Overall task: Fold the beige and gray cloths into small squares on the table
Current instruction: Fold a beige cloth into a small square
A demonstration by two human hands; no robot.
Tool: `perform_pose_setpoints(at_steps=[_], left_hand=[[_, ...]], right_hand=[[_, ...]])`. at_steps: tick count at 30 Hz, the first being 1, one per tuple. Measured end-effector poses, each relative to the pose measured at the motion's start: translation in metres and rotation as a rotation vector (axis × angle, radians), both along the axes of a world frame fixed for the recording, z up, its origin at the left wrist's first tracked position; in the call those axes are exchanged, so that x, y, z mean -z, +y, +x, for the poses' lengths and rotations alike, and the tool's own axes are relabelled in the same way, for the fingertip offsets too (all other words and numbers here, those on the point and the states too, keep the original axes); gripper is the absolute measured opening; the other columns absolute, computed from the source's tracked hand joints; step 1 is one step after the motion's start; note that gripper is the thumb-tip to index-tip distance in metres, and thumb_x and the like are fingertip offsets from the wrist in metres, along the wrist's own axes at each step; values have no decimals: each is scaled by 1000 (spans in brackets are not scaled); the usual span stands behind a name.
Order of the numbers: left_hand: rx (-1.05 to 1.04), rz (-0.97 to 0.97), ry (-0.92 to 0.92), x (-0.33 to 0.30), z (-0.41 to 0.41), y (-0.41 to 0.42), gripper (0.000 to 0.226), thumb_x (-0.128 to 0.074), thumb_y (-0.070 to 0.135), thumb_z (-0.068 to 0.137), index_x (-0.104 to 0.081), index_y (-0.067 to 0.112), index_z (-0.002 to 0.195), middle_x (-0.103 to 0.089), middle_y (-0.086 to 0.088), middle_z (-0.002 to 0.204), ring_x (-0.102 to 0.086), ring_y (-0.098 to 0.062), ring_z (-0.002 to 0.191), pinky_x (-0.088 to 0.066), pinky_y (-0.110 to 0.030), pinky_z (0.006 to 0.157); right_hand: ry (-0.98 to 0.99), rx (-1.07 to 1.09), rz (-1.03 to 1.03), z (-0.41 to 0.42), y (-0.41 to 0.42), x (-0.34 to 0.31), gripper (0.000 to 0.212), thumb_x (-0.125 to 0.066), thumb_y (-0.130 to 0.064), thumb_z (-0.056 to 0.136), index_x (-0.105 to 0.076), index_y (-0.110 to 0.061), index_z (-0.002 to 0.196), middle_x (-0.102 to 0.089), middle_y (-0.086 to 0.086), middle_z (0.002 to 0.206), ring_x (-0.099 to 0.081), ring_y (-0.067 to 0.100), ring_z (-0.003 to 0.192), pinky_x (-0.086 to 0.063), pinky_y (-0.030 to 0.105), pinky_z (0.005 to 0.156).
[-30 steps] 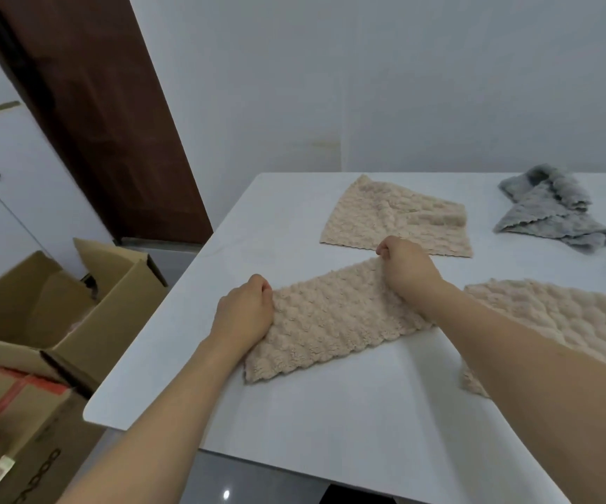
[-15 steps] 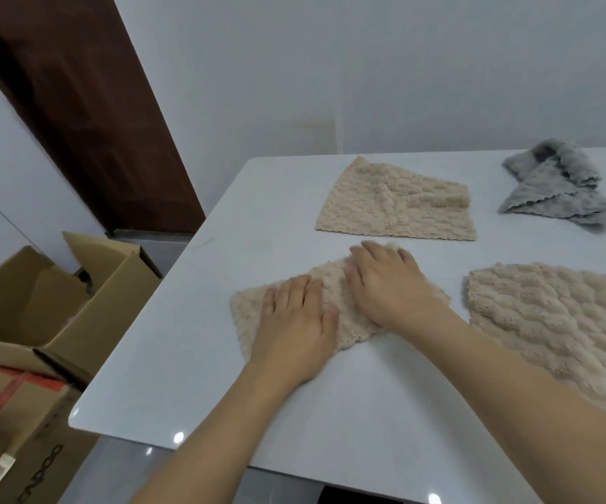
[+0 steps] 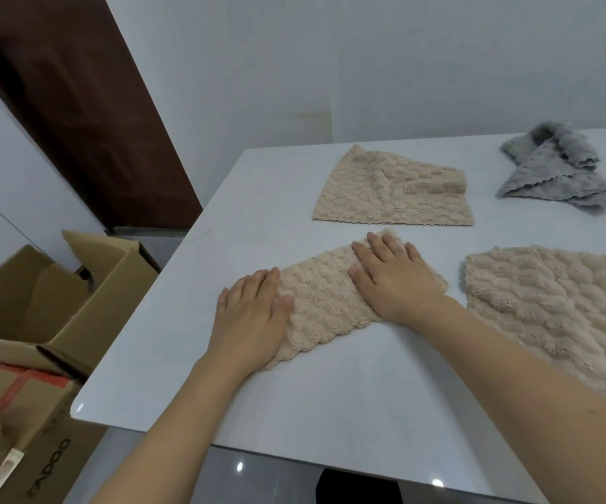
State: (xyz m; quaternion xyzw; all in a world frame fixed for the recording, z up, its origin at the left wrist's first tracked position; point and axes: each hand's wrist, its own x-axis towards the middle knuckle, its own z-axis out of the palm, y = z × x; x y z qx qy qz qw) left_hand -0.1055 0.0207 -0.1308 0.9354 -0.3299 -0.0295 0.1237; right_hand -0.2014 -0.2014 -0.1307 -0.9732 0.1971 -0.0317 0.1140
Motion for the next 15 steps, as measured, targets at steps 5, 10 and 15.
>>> perform_pose_setpoints(at_steps=[5, 10, 15], left_hand=[[-144, -238, -58, 5, 8, 8, 33, -35, 34, 100, -55, 20, 122, -49, -2, 119, -38, -27, 112, -29, -32, 100], [-153, -312, 135, -13, 14, 15, 11, -50, 29, 91, -56, 23, 97, -56, 6, 93, -44, -18, 94, -38, -34, 80], [-100, -598, 609, -43, 20, 29, 21, -49, 11, 92, -57, 28, 101, -56, -4, 82, -50, -15, 66, -40, -28, 60]], right_hand=[[10, 23, -109, 5, 3, -9, 60, -15, -51, 99, -17, -24, 152, -2, 7, 162, 5, 24, 149, 9, 48, 118], [-168, -8, -105, -5, 56, -17, 59, -23, -53, 93, -36, -27, 144, -29, 6, 154, -22, 31, 141, -5, 56, 116], [38, -92, -52, -6, 59, -1, 65, -11, -61, 96, -7, -32, 153, 1, 1, 162, 10, 25, 148, 12, 54, 115]])
